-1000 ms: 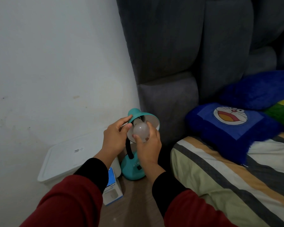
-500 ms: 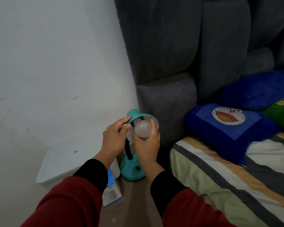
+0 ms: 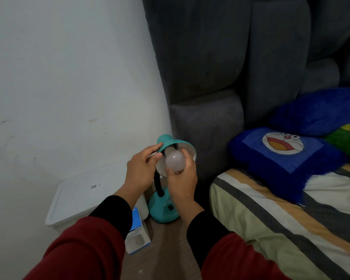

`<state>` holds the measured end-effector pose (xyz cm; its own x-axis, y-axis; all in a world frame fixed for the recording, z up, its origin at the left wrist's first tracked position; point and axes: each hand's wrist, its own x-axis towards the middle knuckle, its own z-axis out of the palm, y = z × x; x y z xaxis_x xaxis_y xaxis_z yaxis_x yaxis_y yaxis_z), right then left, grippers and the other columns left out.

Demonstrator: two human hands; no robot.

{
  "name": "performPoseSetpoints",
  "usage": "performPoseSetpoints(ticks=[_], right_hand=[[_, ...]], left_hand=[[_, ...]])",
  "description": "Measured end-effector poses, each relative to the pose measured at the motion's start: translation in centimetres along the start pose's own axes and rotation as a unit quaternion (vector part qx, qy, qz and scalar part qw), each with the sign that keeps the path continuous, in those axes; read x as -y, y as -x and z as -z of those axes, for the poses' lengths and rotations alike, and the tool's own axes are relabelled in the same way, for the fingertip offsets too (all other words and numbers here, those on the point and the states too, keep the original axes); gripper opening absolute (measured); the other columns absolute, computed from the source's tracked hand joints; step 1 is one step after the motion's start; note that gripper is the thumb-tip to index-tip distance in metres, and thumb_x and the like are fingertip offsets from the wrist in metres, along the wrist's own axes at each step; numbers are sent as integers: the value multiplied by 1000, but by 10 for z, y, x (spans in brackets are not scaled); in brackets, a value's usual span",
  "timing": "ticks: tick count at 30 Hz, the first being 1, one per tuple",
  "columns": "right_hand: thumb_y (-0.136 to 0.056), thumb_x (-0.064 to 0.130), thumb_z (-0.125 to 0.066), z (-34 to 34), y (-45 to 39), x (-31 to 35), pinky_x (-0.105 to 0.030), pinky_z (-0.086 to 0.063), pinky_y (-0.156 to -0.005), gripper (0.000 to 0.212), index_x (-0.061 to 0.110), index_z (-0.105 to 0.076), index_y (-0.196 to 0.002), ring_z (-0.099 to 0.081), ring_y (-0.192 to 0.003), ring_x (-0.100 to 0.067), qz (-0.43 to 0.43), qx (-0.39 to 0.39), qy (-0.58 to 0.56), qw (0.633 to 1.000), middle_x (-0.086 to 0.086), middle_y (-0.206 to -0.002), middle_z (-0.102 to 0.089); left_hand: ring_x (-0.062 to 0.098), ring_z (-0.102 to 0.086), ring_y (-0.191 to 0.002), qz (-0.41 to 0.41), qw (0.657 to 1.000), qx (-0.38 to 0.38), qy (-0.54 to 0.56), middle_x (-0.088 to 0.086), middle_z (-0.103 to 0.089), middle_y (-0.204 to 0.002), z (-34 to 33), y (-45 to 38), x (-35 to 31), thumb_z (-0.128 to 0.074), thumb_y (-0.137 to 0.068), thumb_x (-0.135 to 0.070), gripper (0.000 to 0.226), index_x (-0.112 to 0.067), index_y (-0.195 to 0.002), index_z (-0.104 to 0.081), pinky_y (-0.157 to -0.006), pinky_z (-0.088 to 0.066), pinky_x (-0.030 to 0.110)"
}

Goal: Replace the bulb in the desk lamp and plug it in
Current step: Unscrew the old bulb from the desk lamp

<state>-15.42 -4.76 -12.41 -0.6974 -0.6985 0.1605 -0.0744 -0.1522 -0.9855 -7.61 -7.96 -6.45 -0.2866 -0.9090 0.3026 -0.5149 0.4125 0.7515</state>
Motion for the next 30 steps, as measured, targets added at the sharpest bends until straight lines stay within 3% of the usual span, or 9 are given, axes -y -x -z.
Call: performPoseSetpoints(ticks=[4, 9, 14, 19, 25, 27, 30], right_hand=[[-76, 20, -75, 0, -1, 3, -20, -42, -93, 81, 21, -31, -144, -44, -129, -21, -32, -7, -24, 999, -6, -142, -37], [-78, -1, -63, 0, 0, 3, -29, -41, -104, 67, 25, -43, -136, -44, -126, -21, -5, -1, 20, 1000, -5, -138, -37], [-74, 26, -76, -1, -2, 4, -32, -44, -102, 76, 21, -37, -139, -48, -123, -21, -42, 2, -2, 999, -6, -138, -44], [-78, 5, -66, 2, -3, 5, -24, -38, -101, 59, 19, -47, -132, -47, -123, -19, 8, 1, 59, 998, -3, -135, -46], [-77, -4, -61, 4, -3, 9, -33, -40, -108, 60, 22, -50, -129, -47, -124, -20, 15, 11, 38, 999, -3, -136, -40], [-75, 3, -66, 4, -3, 10, -30, -42, -104, 61, 26, -49, -129, -47, -119, -18, -10, 25, 19, 999, -2, -134, -36], [-74, 23, -76, 4, -3, 9, -21, -40, -95, 54, 27, -56, -125, -48, -111, -12, -13, 26, 2, 1000, 4, -122, -40]], left_hand=[[4, -52, -109, 6, 1000, -2, 1, -2, -61, -129, -1, 0, -1, -51, -95, -22, 33, -27, -126, -58, -93, -37, 16], [9, -55, -108, 10, 1000, -4, 0, -2, -62, -128, -1, 0, -1, -52, -94, -22, 33, -27, -126, -58, -93, -39, 18], [15, -56, -118, 15, 1000, -4, 11, -1, -62, -129, -2, 0, -1, -52, -94, -21, 33, -27, -125, -58, -104, -42, 26], [15, -57, -116, 14, 1000, 0, 3, -1, -62, -128, -2, 0, 0, -52, -94, -23, 33, -29, -125, -58, -94, -40, 20], [10, -56, -111, 8, 1000, -3, 0, -2, -62, -128, -2, 1, 0, -52, -94, -23, 33, -29, -125, -58, -92, -38, 18], [4, -53, -108, 9, 1000, -3, 0, -3, -62, -128, -1, 1, 0, -52, -94, -22, 33, -29, -125, -58, -91, -37, 17], [10, -55, -115, 14, 1000, 2, 3, -3, -62, -127, -1, 0, 0, -51, -94, -21, 33, -29, -125, -58, -92, -37, 17]])
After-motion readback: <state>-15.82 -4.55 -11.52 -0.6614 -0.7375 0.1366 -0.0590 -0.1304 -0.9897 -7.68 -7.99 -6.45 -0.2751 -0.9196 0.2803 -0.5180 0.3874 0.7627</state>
